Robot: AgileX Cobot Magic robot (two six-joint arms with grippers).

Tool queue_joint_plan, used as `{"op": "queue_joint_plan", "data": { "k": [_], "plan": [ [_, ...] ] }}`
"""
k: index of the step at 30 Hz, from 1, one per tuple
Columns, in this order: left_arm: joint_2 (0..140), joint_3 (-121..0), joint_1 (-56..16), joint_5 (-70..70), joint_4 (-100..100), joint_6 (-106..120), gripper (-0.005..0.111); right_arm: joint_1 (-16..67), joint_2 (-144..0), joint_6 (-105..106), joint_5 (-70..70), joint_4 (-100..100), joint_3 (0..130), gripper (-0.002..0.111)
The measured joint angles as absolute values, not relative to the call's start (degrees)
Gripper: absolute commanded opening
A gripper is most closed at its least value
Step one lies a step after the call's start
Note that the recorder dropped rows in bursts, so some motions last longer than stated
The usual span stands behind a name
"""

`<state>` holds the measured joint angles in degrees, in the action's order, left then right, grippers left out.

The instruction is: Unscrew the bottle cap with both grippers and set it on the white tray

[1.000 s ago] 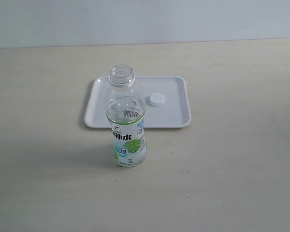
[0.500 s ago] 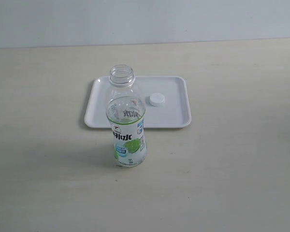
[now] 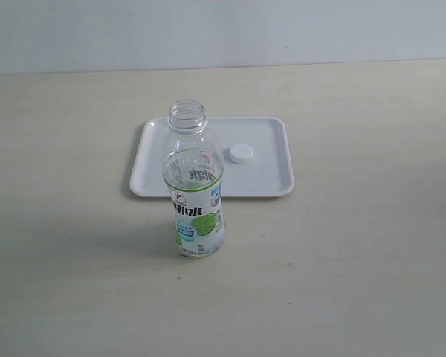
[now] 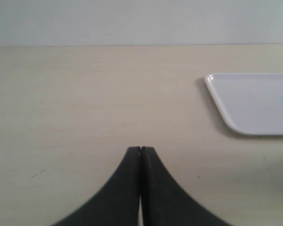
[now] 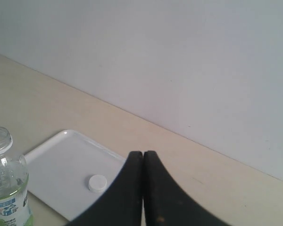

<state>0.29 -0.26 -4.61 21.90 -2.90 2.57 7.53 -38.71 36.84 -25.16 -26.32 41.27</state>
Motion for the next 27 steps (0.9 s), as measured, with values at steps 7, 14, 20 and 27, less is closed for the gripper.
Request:
{"op": "queue_joint_plan", "data": {
  "k": [7,14,20,27],
  "plan": [
    [0.3,-0.2,-4.6,21.2,-2.9,2.6,0.0,7.5,-38.7,36.8,-25.2,-26.3,41.3,0.0],
    [0.3,-0.2,-4.6,21.1,-2.9,2.6,0.0,7.5,-38.7,36.7,-25.2,-26.3,41.3,0.0],
    [0.3,-0.2,-4.6,21.1,-2.9,2.6,0.0,7.5,-38.7,36.7,-25.2,-26.3,41.3,0.0],
    [0.3,-0.2,-4.6,21.1,-2.9,2.6,0.0,7.5,-38.7,36.7,-25.2,-26.3,41.3,0.0]
  ]
}}
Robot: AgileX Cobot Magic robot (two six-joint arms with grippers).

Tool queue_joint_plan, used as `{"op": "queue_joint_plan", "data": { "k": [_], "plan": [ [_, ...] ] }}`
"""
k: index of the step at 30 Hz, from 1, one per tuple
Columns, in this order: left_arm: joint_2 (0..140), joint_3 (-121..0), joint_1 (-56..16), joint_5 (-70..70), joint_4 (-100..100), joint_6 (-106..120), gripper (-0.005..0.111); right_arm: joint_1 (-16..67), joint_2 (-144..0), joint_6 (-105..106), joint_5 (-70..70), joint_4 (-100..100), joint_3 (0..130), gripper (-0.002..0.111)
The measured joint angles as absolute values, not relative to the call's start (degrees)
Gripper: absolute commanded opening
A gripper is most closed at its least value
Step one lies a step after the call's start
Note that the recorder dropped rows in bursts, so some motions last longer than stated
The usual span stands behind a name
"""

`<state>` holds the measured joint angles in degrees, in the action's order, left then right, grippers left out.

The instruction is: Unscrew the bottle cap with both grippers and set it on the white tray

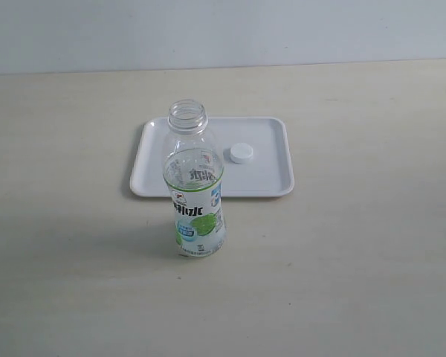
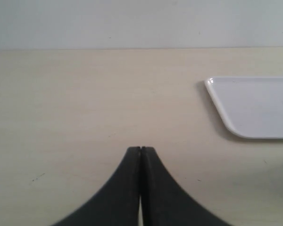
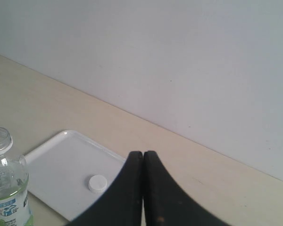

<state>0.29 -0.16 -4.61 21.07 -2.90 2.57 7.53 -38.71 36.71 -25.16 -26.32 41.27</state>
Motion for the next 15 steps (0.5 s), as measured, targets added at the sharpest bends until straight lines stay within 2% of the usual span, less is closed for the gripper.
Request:
{"op": "queue_joint_plan", "data": {
  "k": [8,15],
  "plan": [
    [0.3,-0.2,-4.6,21.1,-2.9,2.6,0.0,7.4,-38.6,36.7,-25.1,-26.4,41.3,0.0],
    [0.3,-0.2,-4.6,21.1,-2.9,2.6,0.0,-1.0,-27.8,32.9,-35.6,-27.2,41.3,0.0]
  ]
}}
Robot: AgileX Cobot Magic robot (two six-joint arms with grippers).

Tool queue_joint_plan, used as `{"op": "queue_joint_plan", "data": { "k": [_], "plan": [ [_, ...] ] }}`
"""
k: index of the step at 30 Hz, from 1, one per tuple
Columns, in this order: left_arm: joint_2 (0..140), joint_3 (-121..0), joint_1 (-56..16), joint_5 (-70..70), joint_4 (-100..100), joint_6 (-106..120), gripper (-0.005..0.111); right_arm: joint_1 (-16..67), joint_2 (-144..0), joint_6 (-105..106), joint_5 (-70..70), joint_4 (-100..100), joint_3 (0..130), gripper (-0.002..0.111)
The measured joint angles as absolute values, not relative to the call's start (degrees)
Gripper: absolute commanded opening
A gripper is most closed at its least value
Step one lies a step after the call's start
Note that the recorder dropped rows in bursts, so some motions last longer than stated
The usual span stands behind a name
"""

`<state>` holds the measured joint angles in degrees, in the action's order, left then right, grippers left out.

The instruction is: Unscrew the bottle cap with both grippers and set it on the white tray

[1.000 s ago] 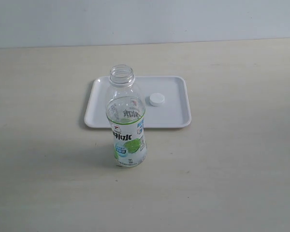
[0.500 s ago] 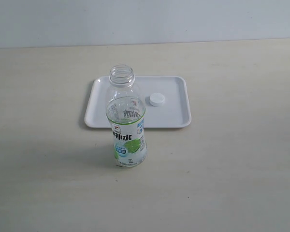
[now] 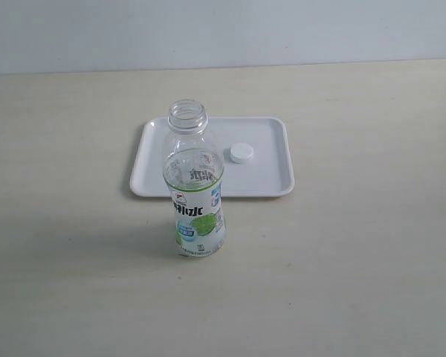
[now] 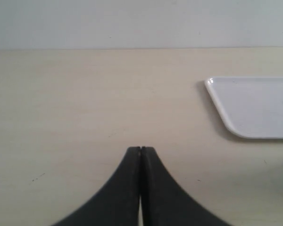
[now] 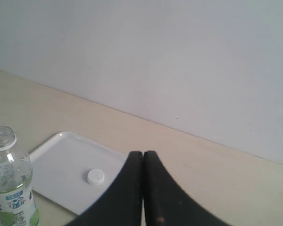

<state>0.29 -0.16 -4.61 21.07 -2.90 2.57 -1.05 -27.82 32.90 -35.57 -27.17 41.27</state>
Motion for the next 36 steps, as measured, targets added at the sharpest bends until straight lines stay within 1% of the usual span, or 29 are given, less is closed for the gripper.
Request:
{"op": "queue_joint_plan", "data": {
  "k": [6,12,17,21,25,36],
  "plan": [
    [0.3,-0.2,-4.6,21.1,-2.9,2.6,0.0,-1.6,-22.7,32.5,-37.1,-27.2,41.3,0.0],
    [0.3,-0.2,-4.6,21.0,-2.9,2.6,0.0,-1.6,-22.4,30.4,-38.4,-26.4,39.1,0.0],
    [0.3,-0.2,-4.6,21.0,-2.9,2.6,0.0,-1.6,-17.6,23.2,-32.0,-19.0,31.0,0.0],
    [0.3,-0.2,-4.6,21.0,-2.9,2.6,0.0,-1.6,-11.9,11.3,-24.2,-11.0,23.8,0.0],
    [0.3,-0.2,-4.6,21.0,-2.9,2.6,0.0,-1.9,-9.4,0.0,-18.0,-3.4,17.8,0.0],
    [0.3,-0.2,-4.6,21.0,-2.9,2.6,0.0,-3.8,-5.6,-5.9,-15.5,-0.4,8.0,0.0]
  ]
}}
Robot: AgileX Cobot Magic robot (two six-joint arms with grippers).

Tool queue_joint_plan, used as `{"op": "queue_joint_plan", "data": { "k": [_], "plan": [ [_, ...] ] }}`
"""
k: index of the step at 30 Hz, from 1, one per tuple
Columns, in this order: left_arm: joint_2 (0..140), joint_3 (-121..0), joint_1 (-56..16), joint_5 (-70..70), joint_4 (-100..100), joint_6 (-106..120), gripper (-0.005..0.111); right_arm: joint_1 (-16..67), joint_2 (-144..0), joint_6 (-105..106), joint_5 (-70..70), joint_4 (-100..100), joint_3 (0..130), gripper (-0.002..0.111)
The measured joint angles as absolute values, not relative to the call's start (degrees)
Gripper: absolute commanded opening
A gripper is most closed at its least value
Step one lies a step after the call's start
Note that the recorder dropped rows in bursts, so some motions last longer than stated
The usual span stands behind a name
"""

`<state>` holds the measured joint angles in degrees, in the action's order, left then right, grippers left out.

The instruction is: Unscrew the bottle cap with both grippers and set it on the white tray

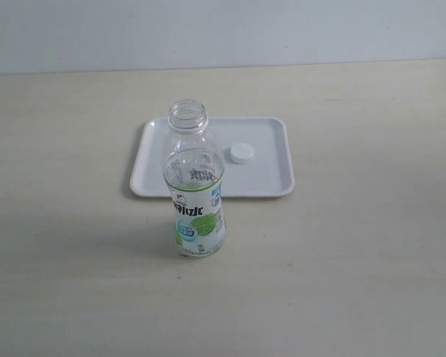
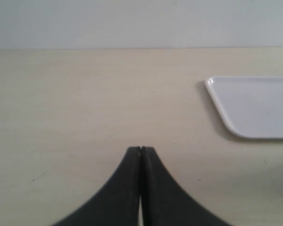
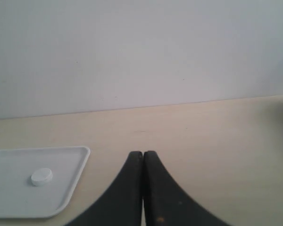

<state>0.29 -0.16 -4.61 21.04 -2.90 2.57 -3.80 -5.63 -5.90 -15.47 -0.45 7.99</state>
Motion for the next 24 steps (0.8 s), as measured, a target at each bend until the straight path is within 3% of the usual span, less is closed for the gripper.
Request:
{"op": "queue_joint_plan", "data": {
  "k": [24],
  "plan": [
    [0.3,-0.2,-4.6,21.0,-2.9,2.6,0.0,-8.6,-0.4,-6.1,-14.1,0.0,1.4,0.0]
  ]
}}
